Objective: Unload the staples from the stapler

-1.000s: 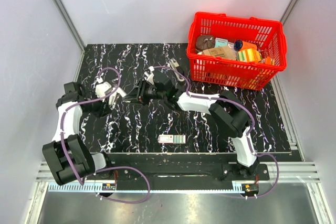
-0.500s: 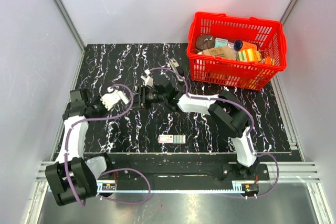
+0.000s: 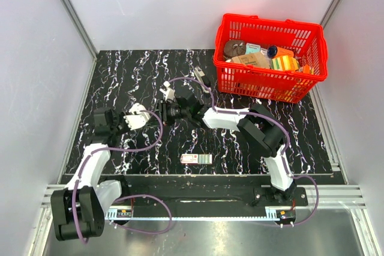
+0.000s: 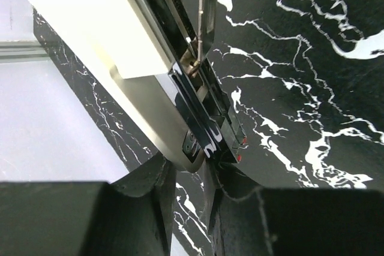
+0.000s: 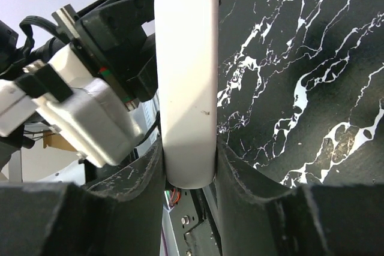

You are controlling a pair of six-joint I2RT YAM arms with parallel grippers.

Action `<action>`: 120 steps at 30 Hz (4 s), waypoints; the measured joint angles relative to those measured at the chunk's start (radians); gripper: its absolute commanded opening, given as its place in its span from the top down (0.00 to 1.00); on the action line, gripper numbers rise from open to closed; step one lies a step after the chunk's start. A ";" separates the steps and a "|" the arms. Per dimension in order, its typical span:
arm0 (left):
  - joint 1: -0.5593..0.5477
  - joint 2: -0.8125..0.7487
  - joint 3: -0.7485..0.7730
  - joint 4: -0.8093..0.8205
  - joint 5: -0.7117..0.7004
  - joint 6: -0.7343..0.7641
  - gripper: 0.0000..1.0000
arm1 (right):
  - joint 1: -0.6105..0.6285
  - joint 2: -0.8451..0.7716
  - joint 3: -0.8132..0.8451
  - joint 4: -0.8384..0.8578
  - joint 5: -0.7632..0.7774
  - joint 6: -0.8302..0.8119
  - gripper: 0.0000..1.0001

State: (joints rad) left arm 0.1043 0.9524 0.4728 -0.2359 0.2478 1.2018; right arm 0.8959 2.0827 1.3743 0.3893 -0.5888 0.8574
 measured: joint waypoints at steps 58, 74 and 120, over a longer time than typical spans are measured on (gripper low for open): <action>-0.026 0.072 0.253 -0.409 0.430 -0.588 0.18 | -0.003 -0.048 -0.027 0.087 0.208 0.013 1.00; 0.015 0.069 0.224 -0.254 0.438 -0.718 0.61 | 0.034 -0.048 -0.034 0.122 0.238 0.063 1.00; 0.034 -0.166 -0.118 0.195 0.154 -0.176 1.00 | 0.059 -0.047 -0.166 0.159 0.098 -0.133 1.00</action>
State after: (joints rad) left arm 0.1379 0.7864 0.3546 -0.0414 0.4015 1.0256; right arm 0.9546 2.0357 1.2079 0.5480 -0.4908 0.7246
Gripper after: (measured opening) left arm 0.148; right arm 0.394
